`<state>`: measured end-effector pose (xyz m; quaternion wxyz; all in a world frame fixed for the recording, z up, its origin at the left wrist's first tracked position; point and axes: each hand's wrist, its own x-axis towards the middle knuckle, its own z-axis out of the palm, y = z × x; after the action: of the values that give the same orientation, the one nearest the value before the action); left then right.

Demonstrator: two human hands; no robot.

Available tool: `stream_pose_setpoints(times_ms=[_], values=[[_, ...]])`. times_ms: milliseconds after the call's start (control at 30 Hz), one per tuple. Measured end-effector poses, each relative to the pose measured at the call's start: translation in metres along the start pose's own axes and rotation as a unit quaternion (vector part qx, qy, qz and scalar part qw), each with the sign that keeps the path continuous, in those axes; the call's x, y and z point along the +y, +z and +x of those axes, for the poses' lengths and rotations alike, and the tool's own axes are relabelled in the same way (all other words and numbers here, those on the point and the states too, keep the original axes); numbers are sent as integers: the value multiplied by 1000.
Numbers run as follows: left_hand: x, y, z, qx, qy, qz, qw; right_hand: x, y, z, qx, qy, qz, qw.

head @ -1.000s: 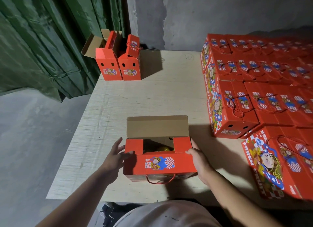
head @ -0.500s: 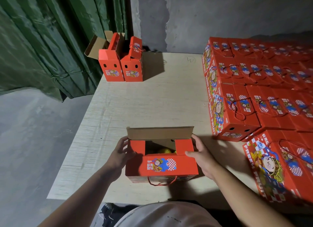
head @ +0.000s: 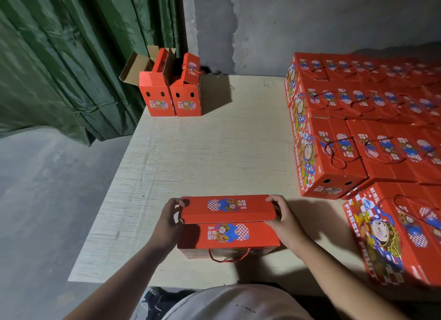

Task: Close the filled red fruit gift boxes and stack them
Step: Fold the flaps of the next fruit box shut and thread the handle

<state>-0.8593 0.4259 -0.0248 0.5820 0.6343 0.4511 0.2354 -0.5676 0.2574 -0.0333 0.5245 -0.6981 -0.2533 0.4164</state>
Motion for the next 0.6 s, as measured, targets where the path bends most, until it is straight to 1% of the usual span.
stream_pose_setpoints(times_ms=[100, 167, 267, 333, 467, 600], values=[[-7, -1, -5, 9, 41, 59, 997, 5, -3, -5, -22, 8, 5, 1000], [-10, -2, -8, 14, 53, 82, 995, 9, -6, -9, -40, 11, 7, 999], [-15, -4, -12, 16, 62, 90, 994, 14, -10, -17, -61, 11, -13, 998], [-15, -7, -16, 4, 50, 82, 995, 17, -10, -19, -66, 5, -25, 997], [-17, -10, -20, -23, 17, 107, 994, 18, -7, -17, -46, -11, -26, 999], [-20, -8, -18, -7, 40, 144, 989, 17, -4, -13, -19, -27, -73, 997]])
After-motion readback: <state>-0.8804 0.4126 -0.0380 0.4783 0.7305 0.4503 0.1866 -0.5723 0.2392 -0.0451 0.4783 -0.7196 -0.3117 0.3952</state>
